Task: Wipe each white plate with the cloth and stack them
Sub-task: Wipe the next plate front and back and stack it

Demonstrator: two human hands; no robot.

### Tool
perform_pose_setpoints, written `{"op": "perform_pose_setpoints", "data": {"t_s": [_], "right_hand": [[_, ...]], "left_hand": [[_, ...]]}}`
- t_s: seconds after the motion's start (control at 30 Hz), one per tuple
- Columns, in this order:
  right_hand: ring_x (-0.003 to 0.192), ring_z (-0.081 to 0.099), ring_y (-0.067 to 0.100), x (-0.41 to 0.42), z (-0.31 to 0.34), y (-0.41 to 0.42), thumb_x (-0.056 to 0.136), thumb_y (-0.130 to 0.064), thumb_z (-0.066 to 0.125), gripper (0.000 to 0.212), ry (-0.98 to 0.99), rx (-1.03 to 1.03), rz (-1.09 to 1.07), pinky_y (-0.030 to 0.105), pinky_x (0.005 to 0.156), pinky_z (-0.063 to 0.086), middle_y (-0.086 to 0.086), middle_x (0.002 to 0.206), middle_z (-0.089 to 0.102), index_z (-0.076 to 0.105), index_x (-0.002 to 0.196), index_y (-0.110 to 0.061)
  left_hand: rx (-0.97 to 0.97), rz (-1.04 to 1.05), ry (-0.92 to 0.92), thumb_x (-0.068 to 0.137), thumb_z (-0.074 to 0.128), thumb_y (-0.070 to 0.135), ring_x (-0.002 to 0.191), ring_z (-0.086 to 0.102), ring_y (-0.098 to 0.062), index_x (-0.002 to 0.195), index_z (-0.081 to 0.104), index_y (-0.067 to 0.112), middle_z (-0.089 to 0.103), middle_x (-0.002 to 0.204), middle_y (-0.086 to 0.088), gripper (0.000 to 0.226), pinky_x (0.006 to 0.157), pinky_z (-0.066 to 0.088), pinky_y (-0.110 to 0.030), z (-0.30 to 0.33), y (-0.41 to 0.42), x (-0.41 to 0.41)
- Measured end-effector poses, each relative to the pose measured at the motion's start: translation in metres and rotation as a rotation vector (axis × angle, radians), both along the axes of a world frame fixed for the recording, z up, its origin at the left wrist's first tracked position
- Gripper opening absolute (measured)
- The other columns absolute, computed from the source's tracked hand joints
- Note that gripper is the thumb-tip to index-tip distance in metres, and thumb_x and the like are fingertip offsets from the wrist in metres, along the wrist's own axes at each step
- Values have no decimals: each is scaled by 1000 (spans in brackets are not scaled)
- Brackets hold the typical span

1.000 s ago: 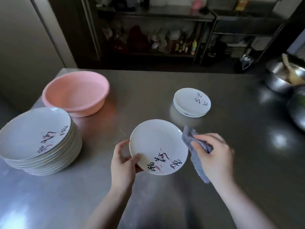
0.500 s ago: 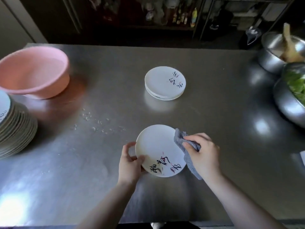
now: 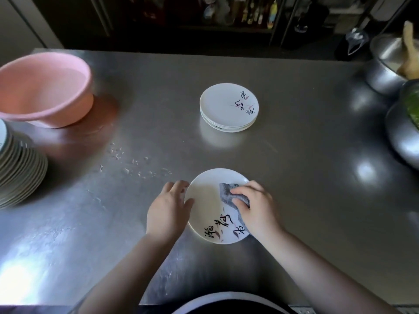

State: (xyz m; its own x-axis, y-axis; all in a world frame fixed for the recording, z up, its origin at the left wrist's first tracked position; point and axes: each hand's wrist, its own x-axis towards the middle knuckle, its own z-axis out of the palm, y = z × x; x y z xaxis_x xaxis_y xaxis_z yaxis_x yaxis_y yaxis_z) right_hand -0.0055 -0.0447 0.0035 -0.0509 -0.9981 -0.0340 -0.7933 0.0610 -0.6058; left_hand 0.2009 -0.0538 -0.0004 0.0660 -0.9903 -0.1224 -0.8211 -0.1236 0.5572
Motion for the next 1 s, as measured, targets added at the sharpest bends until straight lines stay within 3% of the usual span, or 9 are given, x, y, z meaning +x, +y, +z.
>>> {"op": "perform_pose_setpoints", "data": {"t_s": [0.1, 0.2, 0.3, 0.4, 0.5, 0.7, 0.8, 0.9, 1.0], "right_hand": [[99, 57, 19, 10, -7, -10, 84, -17, 67, 16, 44, 28, 70, 30, 83, 46, -6, 102, 61, 73, 99, -22], [105, 52, 16, 21, -15, -13, 89, -25, 62, 16, 122, 19, 120, 22, 79, 38, -8, 104, 59, 71, 102, -26], [102, 51, 17, 33, -17, -11, 91, -25, 60, 18, 106, -7, 159, 25, 81, 40, -8, 106, 61, 72, 104, -27], [96, 55, 21, 28, -15, 2, 86, -17, 66, 16, 63, 25, 351, 35, 77, 47, -6, 100, 64, 76, 97, -23], [91, 56, 19, 7, -11, 9, 81, -10, 69, 19, 45, 94, 443, 33, 76, 48, -8, 94, 65, 77, 93, -23], [102, 53, 20, 24, -14, -34, 87, -13, 62, 22, 120, 52, 237, 33, 84, 45, -6, 105, 64, 75, 101, -23], [100, 51, 18, 39, -13, -24, 90, -16, 60, 21, 89, 68, 362, 36, 82, 46, -8, 104, 63, 75, 101, -24], [85, 54, 23, 21, -5, 2, 83, -6, 65, 20, 34, 45, 539, 37, 71, 50, -3, 91, 65, 77, 90, -19], [79, 58, 24, -9, -4, 1, 74, 2, 71, 23, 47, 25, 542, 35, 69, 52, -2, 85, 67, 78, 85, -17]], "left_hand": [[-122, -183, 36, 83, 72, 18, 108, 57, -17, 117, 67, 24, 61, 120, 7, 34, 76, 47, -26, -9, -8, -2], [-112, -216, 58, 85, 70, 14, 116, 54, -17, 118, 69, 21, 58, 128, 7, 33, 78, 49, -26, -24, -9, 1], [-157, -208, 107, 84, 70, 7, 111, 59, -22, 113, 71, 16, 59, 128, 2, 31, 77, 54, -34, -33, -4, 1], [-206, -241, 97, 79, 74, 2, 104, 62, -28, 111, 71, 10, 63, 124, -3, 33, 82, 54, -35, -36, -4, 2], [-235, -270, 74, 76, 78, 2, 99, 64, -31, 110, 72, 7, 66, 121, -6, 35, 84, 55, -38, -38, -5, 6], [-191, -217, 156, 79, 74, -1, 110, 62, -27, 113, 71, 6, 63, 126, -6, 35, 91, 46, -27, -37, -3, 3], [-196, -188, 154, 78, 72, -4, 107, 63, -26, 111, 72, 6, 65, 124, -6, 35, 88, 43, -20, -36, -3, 2], [-206, -197, 140, 76, 73, -7, 105, 64, -27, 110, 72, 3, 66, 122, -7, 36, 89, 38, -13, -37, -4, 3], [-204, -205, 150, 77, 73, -6, 106, 63, -25, 110, 71, 4, 65, 123, -4, 35, 90, 38, -14, -39, -5, 4]]}}
